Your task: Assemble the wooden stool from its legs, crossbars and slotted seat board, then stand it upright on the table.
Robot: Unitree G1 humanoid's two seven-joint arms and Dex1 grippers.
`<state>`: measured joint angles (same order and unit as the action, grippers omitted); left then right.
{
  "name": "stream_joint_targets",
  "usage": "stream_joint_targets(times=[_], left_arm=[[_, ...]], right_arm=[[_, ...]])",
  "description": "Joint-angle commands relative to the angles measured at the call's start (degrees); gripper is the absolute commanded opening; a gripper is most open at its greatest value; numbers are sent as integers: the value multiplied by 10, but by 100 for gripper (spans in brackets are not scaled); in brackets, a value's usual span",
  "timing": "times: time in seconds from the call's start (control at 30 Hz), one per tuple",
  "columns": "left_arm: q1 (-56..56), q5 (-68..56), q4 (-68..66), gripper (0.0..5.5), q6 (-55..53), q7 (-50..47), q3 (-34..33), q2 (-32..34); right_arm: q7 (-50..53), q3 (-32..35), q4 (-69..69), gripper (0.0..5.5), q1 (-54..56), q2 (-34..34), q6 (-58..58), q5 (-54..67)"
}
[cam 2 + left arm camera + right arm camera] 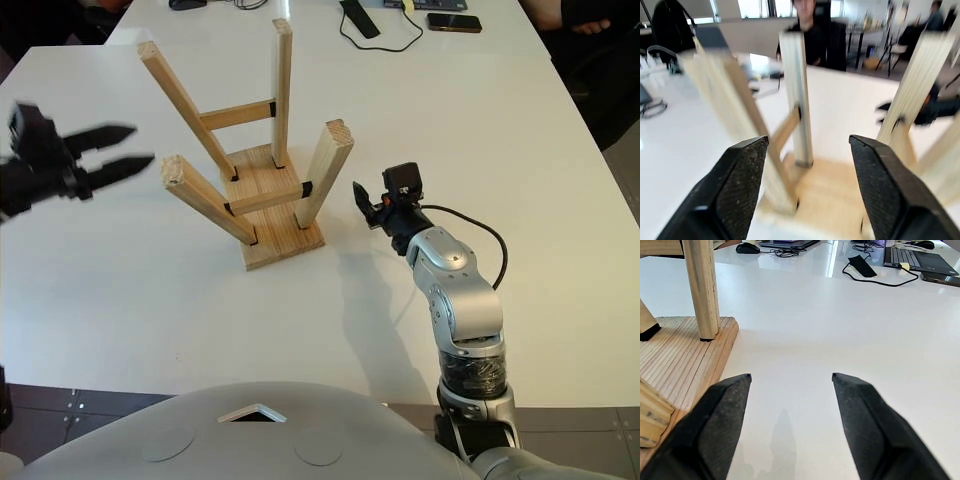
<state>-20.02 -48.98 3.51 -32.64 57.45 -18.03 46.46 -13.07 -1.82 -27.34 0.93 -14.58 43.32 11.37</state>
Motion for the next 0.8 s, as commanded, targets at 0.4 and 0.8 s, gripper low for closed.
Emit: stream_joint_targets(times=[0.4, 0.8], left_arm=[[-197, -328, 140, 126, -241, -347, 11, -60], [-104, -382, 207, 126, -239, -403, 53, -89]], right_arm=[[15, -13, 8, 297, 13, 13, -6, -11], [19, -32, 2, 297, 8, 16, -1, -19]])
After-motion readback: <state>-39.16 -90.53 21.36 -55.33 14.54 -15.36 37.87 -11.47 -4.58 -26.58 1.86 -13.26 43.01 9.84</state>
